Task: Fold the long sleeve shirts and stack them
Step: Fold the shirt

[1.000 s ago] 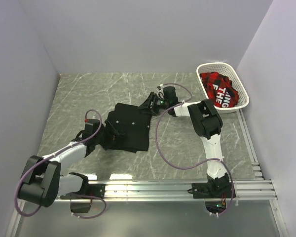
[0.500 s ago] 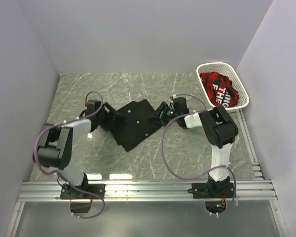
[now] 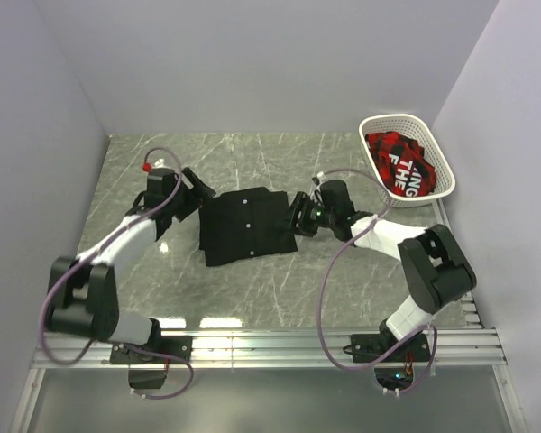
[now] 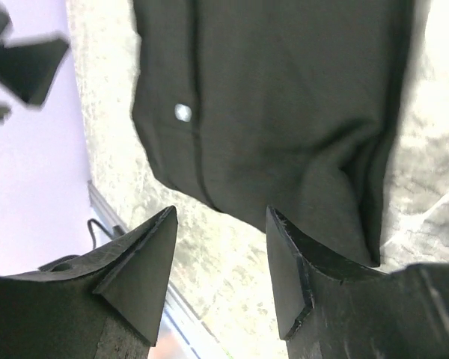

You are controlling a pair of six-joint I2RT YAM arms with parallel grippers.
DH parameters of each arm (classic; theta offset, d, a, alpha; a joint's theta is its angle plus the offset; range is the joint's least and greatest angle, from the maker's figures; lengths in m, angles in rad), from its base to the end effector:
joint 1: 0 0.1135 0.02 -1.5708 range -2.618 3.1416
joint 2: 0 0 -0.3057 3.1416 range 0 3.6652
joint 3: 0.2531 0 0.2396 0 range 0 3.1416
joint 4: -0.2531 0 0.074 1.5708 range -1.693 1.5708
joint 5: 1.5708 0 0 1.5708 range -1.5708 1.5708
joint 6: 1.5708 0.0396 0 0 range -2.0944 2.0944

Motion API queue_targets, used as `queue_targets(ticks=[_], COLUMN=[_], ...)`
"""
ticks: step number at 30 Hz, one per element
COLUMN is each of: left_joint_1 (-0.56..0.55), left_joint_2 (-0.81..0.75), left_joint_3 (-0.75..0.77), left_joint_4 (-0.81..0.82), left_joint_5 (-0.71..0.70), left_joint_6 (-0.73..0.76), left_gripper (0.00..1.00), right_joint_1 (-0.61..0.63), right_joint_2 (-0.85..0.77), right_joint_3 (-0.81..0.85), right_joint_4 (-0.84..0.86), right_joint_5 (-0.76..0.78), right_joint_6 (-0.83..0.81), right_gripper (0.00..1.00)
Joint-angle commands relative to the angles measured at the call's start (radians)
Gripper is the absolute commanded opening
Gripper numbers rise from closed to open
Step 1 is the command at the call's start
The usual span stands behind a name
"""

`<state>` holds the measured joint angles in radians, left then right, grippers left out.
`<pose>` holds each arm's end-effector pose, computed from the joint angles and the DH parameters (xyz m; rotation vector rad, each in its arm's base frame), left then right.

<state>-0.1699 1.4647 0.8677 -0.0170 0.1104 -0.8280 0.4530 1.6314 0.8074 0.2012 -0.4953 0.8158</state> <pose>0.3007 -0.0560 0.2714 -0.6700 2.1628 -0.6714 0.2872 0.1607 0.2257 0.1256 2.3934 1.2067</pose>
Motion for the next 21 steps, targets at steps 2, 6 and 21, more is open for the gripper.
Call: queue_targets(ticks=[2, 6, 21], left_joint_1=[-0.019, -0.02, -0.094], left_joint_2=[-0.164, -0.184, -0.02], left_joint_3=[-0.102, -0.195, -0.234], left_joint_4=[-0.11, -0.107, -0.018], left_joint_5=[-0.091, -0.077, -0.081], left_joint_6=[0.012, -0.002, -0.065], left_gripper=[0.83, 0.81, 0.55], right_joint_1=[-0.004, -0.02, -0.031], right_joint_2=[-0.076, -0.073, -0.074], right_joint_3=[0.085, 0.098, 0.079], right_joint_4=[-0.17, -0.192, -0.212], right_joint_5=[0.102, 0.113, 0.104], right_joint_6=[-0.179, -0.221, -0.245], right_gripper=[0.59, 0.6, 0.6])
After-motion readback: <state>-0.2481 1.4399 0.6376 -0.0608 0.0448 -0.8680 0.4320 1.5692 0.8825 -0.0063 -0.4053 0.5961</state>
